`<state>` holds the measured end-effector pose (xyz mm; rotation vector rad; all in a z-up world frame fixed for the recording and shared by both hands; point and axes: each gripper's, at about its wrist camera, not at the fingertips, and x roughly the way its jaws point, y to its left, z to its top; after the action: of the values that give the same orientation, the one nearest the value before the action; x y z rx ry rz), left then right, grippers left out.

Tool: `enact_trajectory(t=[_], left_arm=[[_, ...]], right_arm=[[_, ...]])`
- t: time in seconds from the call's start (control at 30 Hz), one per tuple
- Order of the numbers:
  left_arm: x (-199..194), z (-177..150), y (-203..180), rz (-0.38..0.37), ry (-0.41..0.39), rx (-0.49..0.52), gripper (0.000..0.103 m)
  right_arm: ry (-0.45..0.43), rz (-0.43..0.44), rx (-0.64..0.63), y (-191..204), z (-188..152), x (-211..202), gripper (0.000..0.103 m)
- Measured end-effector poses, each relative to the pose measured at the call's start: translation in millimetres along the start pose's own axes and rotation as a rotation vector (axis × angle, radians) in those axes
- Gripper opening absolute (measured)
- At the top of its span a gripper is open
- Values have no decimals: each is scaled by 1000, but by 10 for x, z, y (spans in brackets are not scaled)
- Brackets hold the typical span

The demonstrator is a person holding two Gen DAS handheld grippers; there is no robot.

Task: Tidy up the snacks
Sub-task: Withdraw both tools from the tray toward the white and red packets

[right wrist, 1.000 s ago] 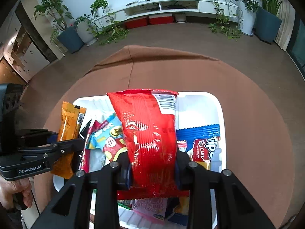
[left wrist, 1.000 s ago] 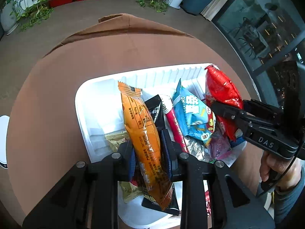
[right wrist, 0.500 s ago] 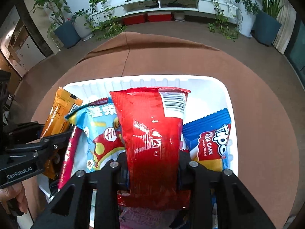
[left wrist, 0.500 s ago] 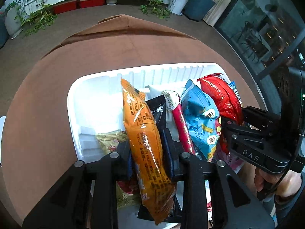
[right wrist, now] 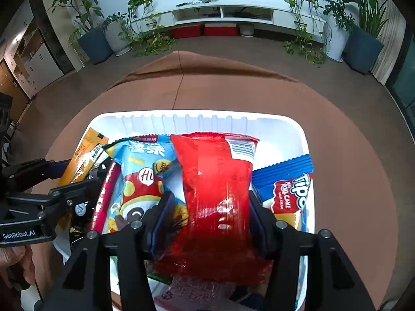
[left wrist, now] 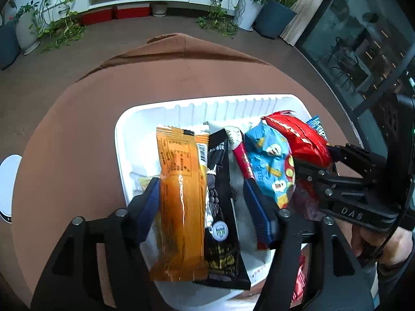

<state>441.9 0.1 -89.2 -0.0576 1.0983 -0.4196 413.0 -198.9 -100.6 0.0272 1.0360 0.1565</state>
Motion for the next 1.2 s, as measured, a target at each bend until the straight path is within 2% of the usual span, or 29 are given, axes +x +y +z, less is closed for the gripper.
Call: enact_trajectory(t=[0.07,0.13,0.2,0.27,0.33,0.5,0.67,0.87,1.07,1.2], left_arm=[[-71,7,0,-5,-14,7,78],[-146,-9,-20,-10,-24,14,83],[-289,-79,-45,-12,-42,32,94],[-431,-189,-88,-28,-55,64,95],[-531,-294,-128,-22,-57,93,101],[-696,-655,-300,-21,-63,223,101],[-802,-1096,-594,9,-48,491,103],[-779,-1385,-811,-66,10,682,103],[-487,-1496,-990,-48,116,849,101],[-350,-1455,-962,-22,159,885,99]], right_arm=[[-24,8,16,-37,4,-107,67],[-56,16,32,-74,-16,-241,78],[-81,28,40,-97,-41,-367,80],[-111,53,54,-133,-105,-532,80],[-143,75,63,-148,-196,-675,87],[-181,173,71,-110,-504,-931,88],[-187,272,59,-47,-1037,-1083,88],[-121,312,17,95,-1537,-978,88],[-94,338,49,35,-1637,-896,87],[-100,345,48,-7,-1643,-902,86]])
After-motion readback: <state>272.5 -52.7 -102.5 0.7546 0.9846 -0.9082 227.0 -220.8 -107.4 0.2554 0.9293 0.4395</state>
